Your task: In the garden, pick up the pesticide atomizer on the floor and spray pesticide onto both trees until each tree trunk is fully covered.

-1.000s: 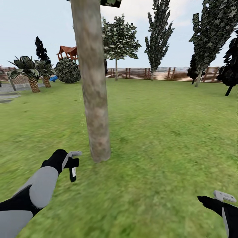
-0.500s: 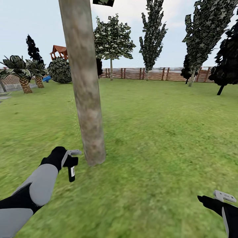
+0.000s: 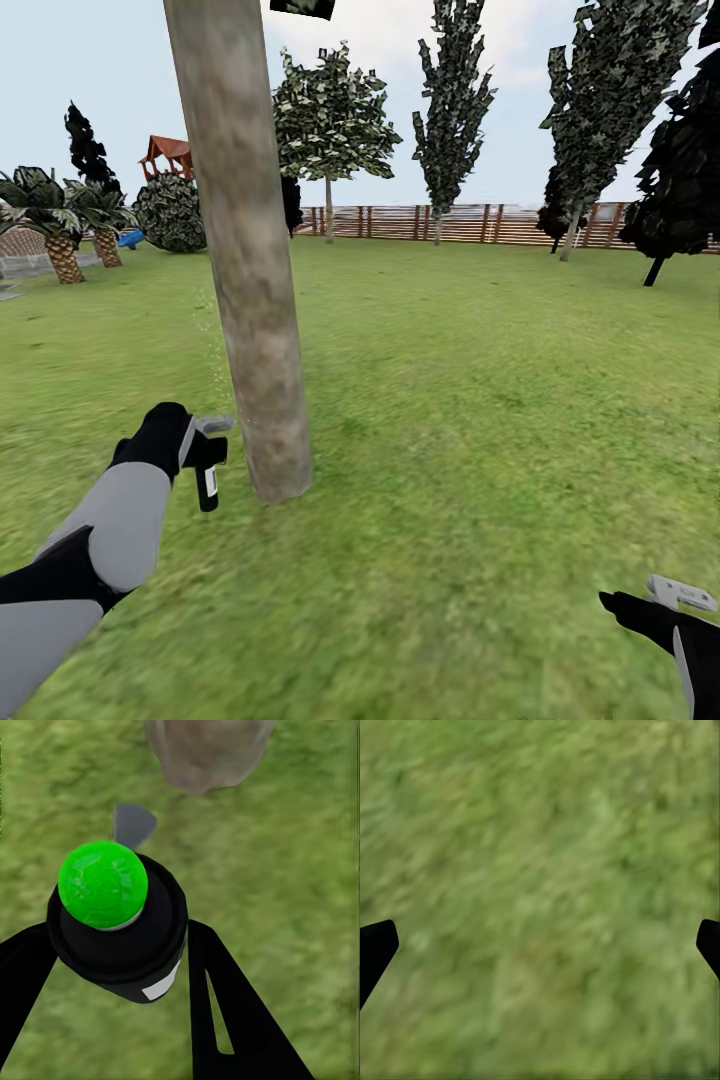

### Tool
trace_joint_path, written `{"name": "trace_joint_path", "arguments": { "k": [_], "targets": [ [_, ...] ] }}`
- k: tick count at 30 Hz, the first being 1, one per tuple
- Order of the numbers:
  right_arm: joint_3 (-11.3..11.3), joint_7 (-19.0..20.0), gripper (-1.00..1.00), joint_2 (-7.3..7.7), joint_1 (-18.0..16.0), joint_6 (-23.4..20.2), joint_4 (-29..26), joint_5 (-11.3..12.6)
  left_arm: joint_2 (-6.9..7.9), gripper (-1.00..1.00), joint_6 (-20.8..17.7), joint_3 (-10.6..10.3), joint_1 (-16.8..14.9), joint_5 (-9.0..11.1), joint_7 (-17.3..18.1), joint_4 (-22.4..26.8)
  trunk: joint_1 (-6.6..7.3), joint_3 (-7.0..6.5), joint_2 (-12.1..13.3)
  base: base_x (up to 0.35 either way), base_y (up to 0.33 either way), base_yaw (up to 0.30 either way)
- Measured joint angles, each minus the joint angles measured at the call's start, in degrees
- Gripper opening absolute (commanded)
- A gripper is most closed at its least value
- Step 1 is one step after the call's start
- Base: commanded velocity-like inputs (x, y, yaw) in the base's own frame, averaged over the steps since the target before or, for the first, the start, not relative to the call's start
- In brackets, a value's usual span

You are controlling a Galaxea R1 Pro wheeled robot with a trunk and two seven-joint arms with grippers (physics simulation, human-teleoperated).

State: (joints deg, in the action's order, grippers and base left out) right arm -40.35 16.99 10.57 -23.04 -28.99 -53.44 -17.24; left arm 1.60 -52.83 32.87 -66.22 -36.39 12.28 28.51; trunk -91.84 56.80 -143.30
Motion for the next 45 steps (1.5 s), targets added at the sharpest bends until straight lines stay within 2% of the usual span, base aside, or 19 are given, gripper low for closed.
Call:
{"name": "trace_joint_path", "arguments": {
  "k": [6,8,11,13,15,28,45],
  "targets": [
    [0.0,0.0,1.0,0.02,0.0,0.0,0.0,0.0,0.19,-1.0,-2.7,0.0,-3.5,0.1,0.7,0.0,0.0,0.0,0.0,0.0,0.0,0.0],
    [0.0,0.0,1.0,0.08,0.0,0.0,0.0,0.0,0.14,-1.0,-2.9,-0.2,-5.3,0.3,2.9,-0.1,0.01,-0.01,0.0,0.0,0.0,0.0],
    [0.0,0.0,1.0,0.15,0.0,0.0,0.0,0.0,0.12,-1.0,-3.4,-3.0,-6.9,0.0,4.0,-0.1,0.0,0.0,0.0,0.0,0.0,0.0],
    [0.0,0.0,1.0,0.17,0.0,0.0,0.0,0.0,0.17,-1.0,-3.8,-5.6,-8.2,0.0,4.2,-0.1,0.0,0.0,0.0,0.0,0.0,0.0],
    [0.0,0.0,1.0,0.18,0.0,0.0,0.0,0.0,0.19,-1.0,-3.8,-6.2,-9.1,0.1,4.2,-0.1,0.0,0.0,0.0,0.0,0.0,0.0],
    [0.0,0.0,1.0,0.24,0.0,0.0,0.0,0.0,0.11,-1.0,-4.2,-6.4,-17.0,0.1,5.1,-0.6,0.01,-0.01,0.0,0.0,0.0,0.0],
    [0.0,0.0,1.0,0.27,0.0,0.0,0.0,0.0,0.7,-1.0,-4.3,-6.5,-25.1,0.0,5.1,-3.4,0.0,0.0,0.0,0.0,0.0,-0.051]
  ]
}}
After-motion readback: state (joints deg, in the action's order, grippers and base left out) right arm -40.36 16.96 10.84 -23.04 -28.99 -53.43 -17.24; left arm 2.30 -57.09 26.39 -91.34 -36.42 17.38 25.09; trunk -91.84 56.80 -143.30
